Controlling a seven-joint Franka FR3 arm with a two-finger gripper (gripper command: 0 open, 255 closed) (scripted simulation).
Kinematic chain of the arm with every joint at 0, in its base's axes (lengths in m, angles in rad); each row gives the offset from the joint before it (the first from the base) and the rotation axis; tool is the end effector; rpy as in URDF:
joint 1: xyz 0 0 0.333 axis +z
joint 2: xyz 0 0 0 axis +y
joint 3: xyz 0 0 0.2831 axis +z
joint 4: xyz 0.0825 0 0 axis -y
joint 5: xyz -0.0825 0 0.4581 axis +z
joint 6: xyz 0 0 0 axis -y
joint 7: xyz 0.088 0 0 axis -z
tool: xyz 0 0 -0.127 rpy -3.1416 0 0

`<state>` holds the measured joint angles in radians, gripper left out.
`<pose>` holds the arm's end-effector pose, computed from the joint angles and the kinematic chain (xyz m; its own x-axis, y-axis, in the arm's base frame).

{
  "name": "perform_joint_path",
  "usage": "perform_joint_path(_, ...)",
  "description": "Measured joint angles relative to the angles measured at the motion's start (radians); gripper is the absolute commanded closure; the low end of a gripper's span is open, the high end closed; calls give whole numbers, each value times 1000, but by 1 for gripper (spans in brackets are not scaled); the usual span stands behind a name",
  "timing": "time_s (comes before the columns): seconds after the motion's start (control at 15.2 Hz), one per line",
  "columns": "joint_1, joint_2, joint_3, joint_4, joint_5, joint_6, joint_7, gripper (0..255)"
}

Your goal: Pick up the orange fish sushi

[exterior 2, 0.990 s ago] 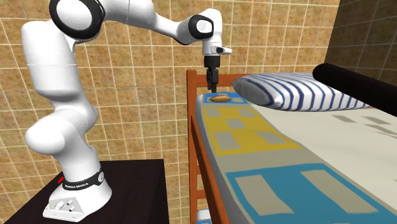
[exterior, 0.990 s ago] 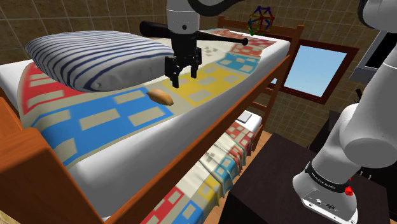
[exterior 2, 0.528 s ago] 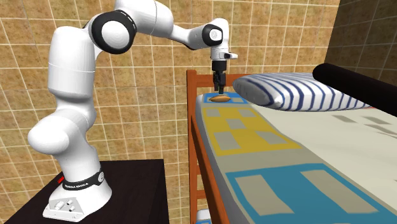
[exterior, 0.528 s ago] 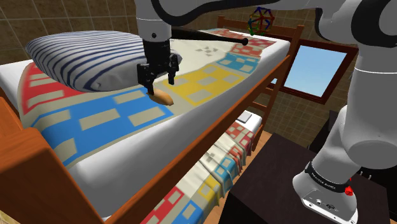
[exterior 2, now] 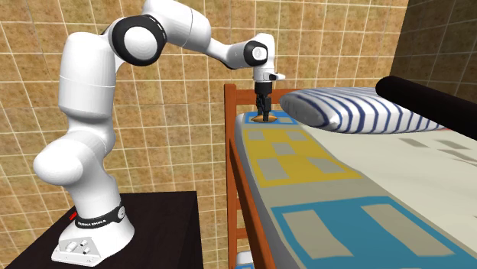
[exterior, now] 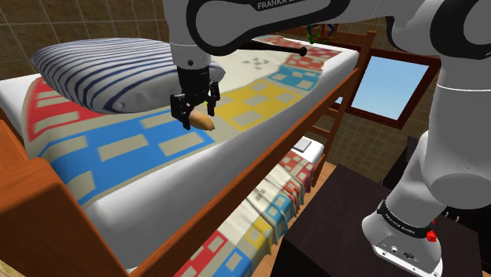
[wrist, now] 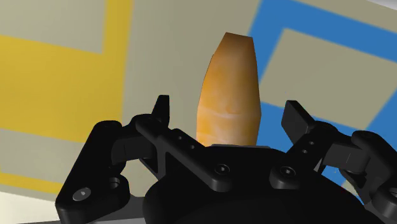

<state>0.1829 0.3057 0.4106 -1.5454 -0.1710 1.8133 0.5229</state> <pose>0.6092 0.3631 0.4162 0.9953 0.0965 0.0120 0.0959 -0.9944 0.0451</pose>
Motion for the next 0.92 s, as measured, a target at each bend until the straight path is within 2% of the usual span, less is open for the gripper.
perform_joint_path(0.66,0,1,0,-2,-1,5,0,255)
perform_joint_path(0.92,2,-1,1,35,1,-35,-4,255)
